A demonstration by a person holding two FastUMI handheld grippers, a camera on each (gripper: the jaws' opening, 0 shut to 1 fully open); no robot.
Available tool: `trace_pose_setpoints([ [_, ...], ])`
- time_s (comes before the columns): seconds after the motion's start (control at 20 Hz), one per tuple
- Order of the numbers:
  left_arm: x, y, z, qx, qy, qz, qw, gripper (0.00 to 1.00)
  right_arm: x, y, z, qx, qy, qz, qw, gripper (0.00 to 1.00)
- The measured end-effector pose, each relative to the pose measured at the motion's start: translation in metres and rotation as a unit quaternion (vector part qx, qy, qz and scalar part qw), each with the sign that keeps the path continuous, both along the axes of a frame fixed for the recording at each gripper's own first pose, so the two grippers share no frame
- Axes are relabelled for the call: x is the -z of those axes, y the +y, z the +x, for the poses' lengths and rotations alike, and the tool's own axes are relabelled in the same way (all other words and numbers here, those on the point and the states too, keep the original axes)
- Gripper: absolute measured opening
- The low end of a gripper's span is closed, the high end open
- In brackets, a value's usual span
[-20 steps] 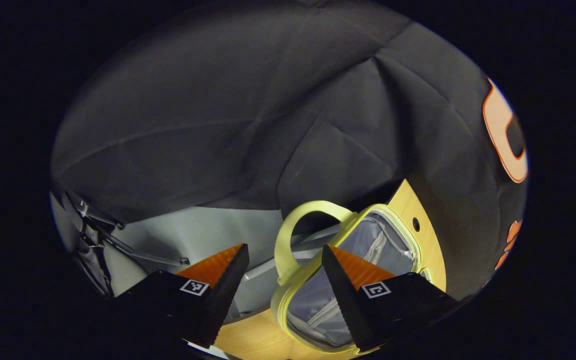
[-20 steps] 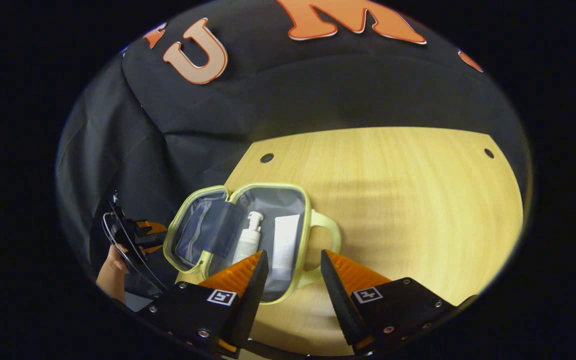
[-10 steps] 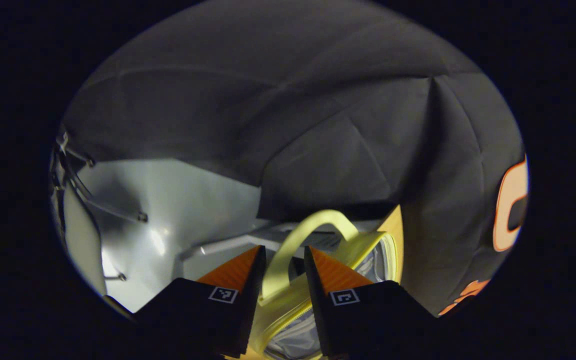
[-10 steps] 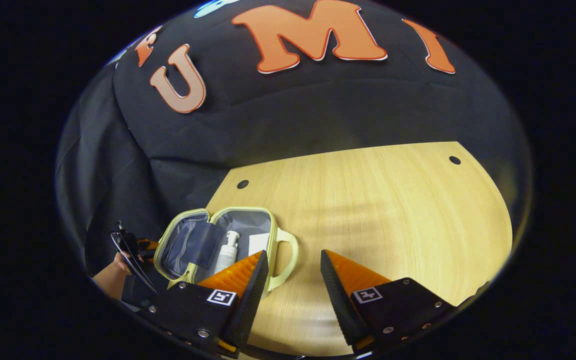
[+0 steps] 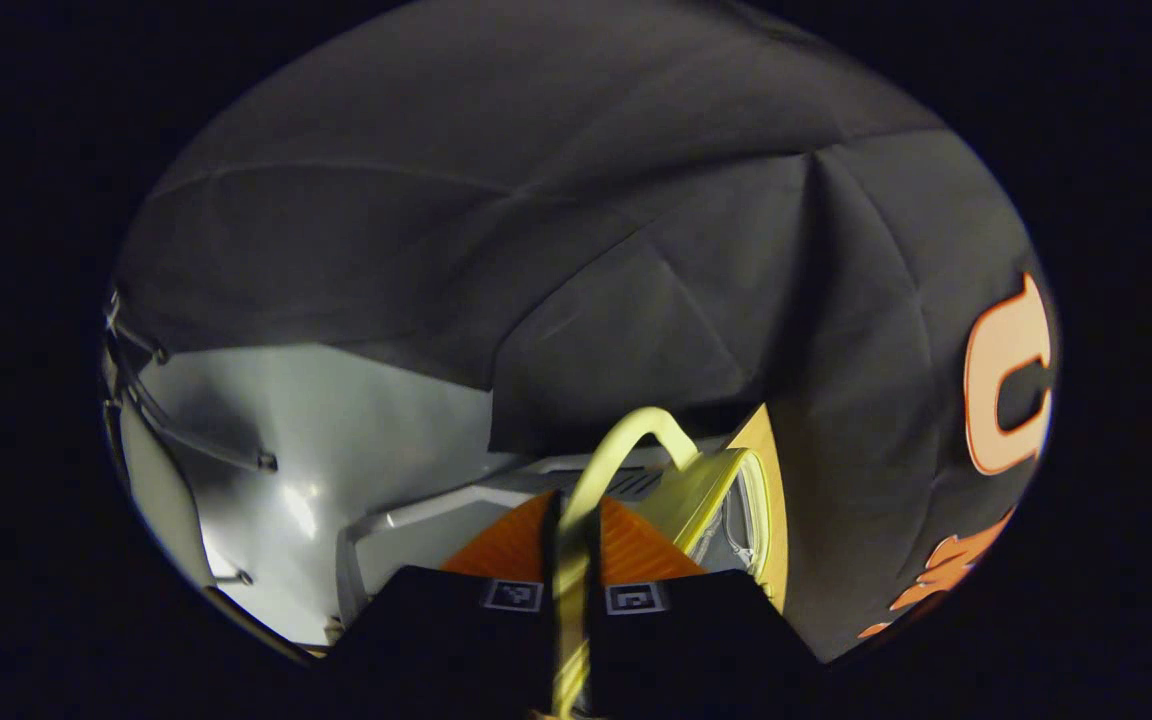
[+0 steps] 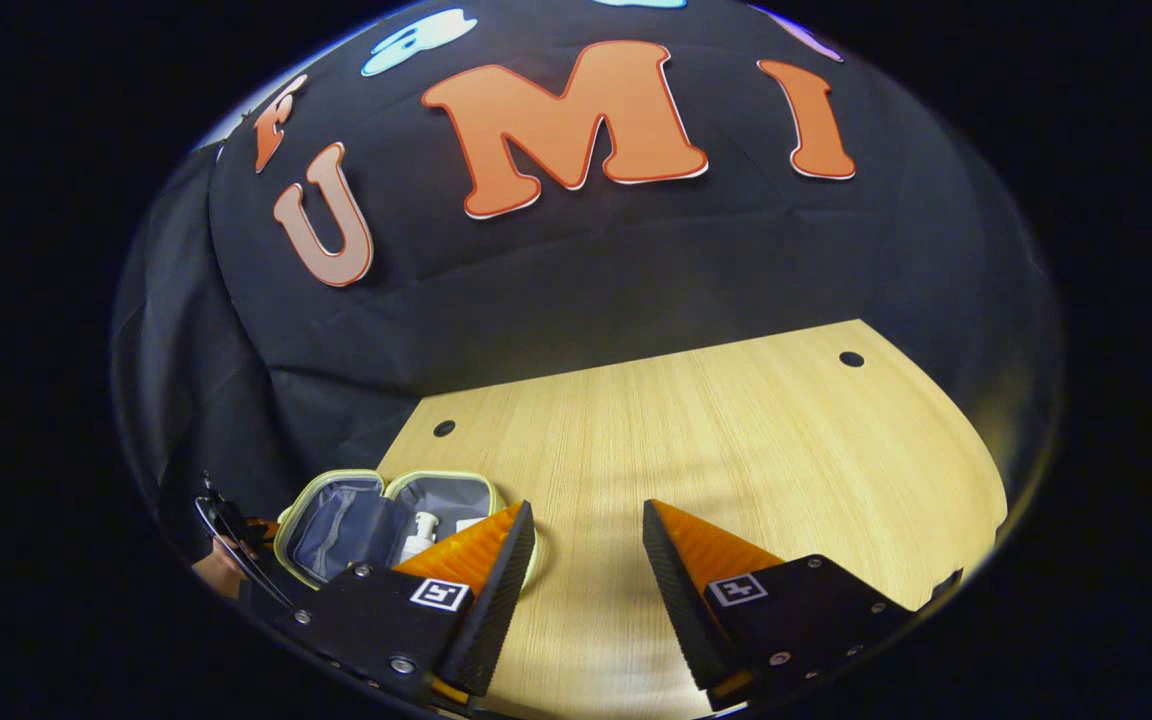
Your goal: First open the suitcase, pack the skin care products into it, and then close the suitcase.
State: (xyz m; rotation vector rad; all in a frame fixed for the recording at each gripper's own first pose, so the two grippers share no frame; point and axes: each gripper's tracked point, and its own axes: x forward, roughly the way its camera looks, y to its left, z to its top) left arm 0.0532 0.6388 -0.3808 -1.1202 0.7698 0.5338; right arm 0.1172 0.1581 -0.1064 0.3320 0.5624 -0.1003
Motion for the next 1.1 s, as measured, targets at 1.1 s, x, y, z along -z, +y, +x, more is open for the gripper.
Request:
trace_pose_setpoints([
  [1.1, -0.261, -0.154, 0.033, 0.172, -0.236, 0.18, 0.939, 0.06, -0.033, -0.067, 0.003, 0.022, -0.116, -0.085, 0.989, 0.94],
])
